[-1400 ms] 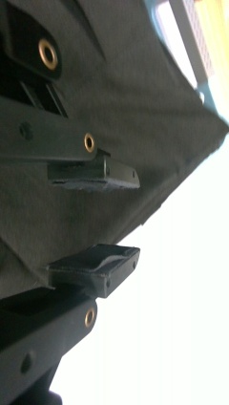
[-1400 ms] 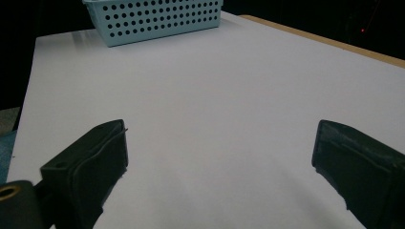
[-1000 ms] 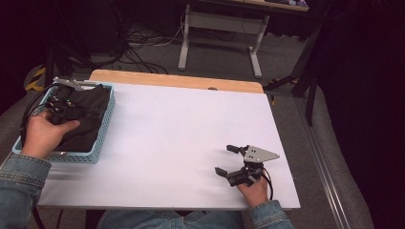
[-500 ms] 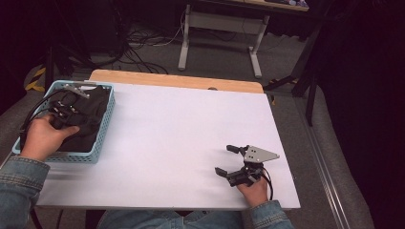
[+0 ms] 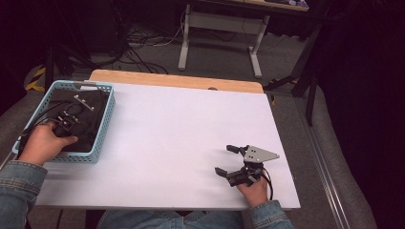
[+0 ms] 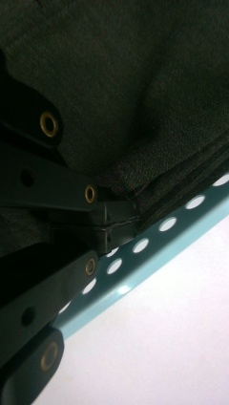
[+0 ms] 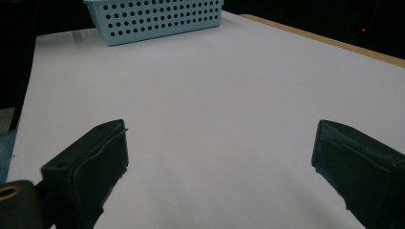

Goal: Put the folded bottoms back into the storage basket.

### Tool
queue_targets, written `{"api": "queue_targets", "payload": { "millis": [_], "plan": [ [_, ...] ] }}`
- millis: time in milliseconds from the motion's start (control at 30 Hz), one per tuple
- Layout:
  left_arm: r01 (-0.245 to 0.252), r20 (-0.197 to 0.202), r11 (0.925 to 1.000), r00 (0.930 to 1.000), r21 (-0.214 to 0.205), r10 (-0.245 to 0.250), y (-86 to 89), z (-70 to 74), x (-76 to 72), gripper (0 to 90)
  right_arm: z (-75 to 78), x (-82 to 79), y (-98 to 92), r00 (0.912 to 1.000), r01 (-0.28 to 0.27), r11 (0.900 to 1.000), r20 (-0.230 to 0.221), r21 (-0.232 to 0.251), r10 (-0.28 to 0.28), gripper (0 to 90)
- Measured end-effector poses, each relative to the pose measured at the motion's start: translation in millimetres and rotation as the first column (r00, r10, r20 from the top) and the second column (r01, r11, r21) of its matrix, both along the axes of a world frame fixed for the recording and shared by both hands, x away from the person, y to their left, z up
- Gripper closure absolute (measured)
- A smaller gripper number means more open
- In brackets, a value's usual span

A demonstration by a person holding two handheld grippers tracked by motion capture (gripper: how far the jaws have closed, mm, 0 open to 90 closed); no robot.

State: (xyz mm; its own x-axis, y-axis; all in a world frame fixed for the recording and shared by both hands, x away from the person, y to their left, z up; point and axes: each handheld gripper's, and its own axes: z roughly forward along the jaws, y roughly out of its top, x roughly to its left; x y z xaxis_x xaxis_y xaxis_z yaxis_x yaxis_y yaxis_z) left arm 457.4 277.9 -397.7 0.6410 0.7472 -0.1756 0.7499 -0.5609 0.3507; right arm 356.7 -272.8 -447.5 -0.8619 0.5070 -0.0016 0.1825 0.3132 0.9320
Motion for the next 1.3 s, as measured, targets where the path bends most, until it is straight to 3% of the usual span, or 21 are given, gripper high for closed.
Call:
{"api": "queue_targets", "payload": {
  "millis": [167, 333, 400, 500, 700, 800, 833, 867, 900, 933, 967, 1033, 1067, 1100, 1133, 1300],
  "plan": [
    [0.006, 0.008, 0.9999, 0.9999, -0.016, -0.006, 1.9, 3.0, -0.9, 89.3, -0.1, 0.1, 0.1, 1.0, 0.0, 1.0, 0.0, -0.001, 0.0, 5.6],
    [-0.009, 0.04, 0.9989, 0.9991, -0.046, 0.01, 5.5, 15.2, -3.5, 80.6, -0.1, 0.2, 0.1, 1.0, -0.001, 1.0, 0.0, 0.0, 0.001, 5.6],
    [-0.013, 0.043, 0.9969, 0.9989, -0.077, 0.016, 8.5, 19.4, -3.4, 75.4, 0.0, 0.1, 0.1, 1.0, -0.001, 1.0, 0.0, 0.0, 0.001, 5.6],
    [-0.017, 0.056, 0.9971, 0.9982, -0.075, 0.021, 9.9, 23.1, -3.7, 75.2, -0.1, 0.2, 0.2, 1.0, 0.0, 1.0, 0.001, -0.002, 0.0, 5.6],
    [-0.055, 0.108, 0.9921, 0.9918, -0.113, 0.068, 13.4, 32.4, -1.9, 75.8, 0.0, 0.1, 0.1, 1.0, 0.002, 1.0, 0.0, -0.002, -0.002, 5.6],
    [-0.127, 0.149, 0.9811, 0.9775, -0.146, 0.149, 15.7, 40.2, 2.5, 79.7, -0.1, 0.3, 0.1, 1.0, 0.003, 1.0, 0.001, -0.001, -0.003, 5.6],
    [-0.127, 0.149, 0.9811, 0.9775, -0.146, 0.149, 15.7, 40.2, 2.5, 81.3, -0.1, 0.3, 0.1, 1.0, 0.003, 1.0, 0.001, -0.001, -0.003, 5.6],
    [-0.164, 0.176, 0.975, 0.9658, -0.15, 0.19, 16.3, 43.8, 6.4, 83.0, -0.1, 0.3, 0.0, 1.0, 0.003, 1.0, 0.001, 0.0, -0.003, 5.6],
    [-0.164, 0.176, 0.975, 0.9658, -0.15, 0.19, 16.3, 43.8, 6.4, 83.9, -0.1, 0.3, 0.0, 1.0, 0.003, 1.0, 0.001, 0.0, -0.003, 5.6],
    [-0.178, 0.188, 0.9723, 0.9603, -0.151, 0.206, 16.8, 45.4, 8.9, 83.9, -0.1, 0.2, -0.1, 1.0, 0.003, 1.0, 0.001, 0.0, -0.003, 5.6],
    [-0.203, 0.208, 0.9675, 0.9504, -0.151, 0.232, 17.0, 47.3, 13.6, 85.1, -0.1, 0.2, -0.3, 1.0, 0.004, 1.0, 0.001, 0.001, -0.004, 5.6],
    [-0.219, 0.228, 0.9648, 0.9415, -0.146, 0.248, 16.5, 47.4, 18.9, 85.9, -0.1, 0.2, -0.5, 1.0, 0.004, 1.0, 0.0, 0.001, -0.004, 5.6],
    [-0.219, 0.228, 0.9648, 0.9415, -0.146, 0.248, 16.5, 47.4, 18.9, 86.1, -0.1, 0.1, -0.5, 1.0, 0.004, 1.0, 0.0, 0.001, -0.004, 5.6],
    [-0.236, 0.247, 0.96, 0.9314, -0.151, 0.268, 15.7, 46.8, 23.6, 86.5, -0.1, 0.1, -0.5, 1.0, 0.004, 1.0, 0.0, 0.0, -0.004, 5.6],
    [-0.236, 0.247, 0.96, 0.9314, -0.151, 0.268, 15.7, 46.8, 23.6, 86.6, -0.1, 0.1, -0.5, 1.0, 0.004, 1.0, 0.0, 0.0, -0.004, 5.6],
    [-0.263, 0.286, 0.9518, 0.9103, -0.158, 0.299, 15.2, 41.7, 37.9, 86.6, -0.4, -0.3, -0.7, 1.0, 0.007, 1.0, 0.002, 0.002, -0.007, 5.6]
  ]
}}
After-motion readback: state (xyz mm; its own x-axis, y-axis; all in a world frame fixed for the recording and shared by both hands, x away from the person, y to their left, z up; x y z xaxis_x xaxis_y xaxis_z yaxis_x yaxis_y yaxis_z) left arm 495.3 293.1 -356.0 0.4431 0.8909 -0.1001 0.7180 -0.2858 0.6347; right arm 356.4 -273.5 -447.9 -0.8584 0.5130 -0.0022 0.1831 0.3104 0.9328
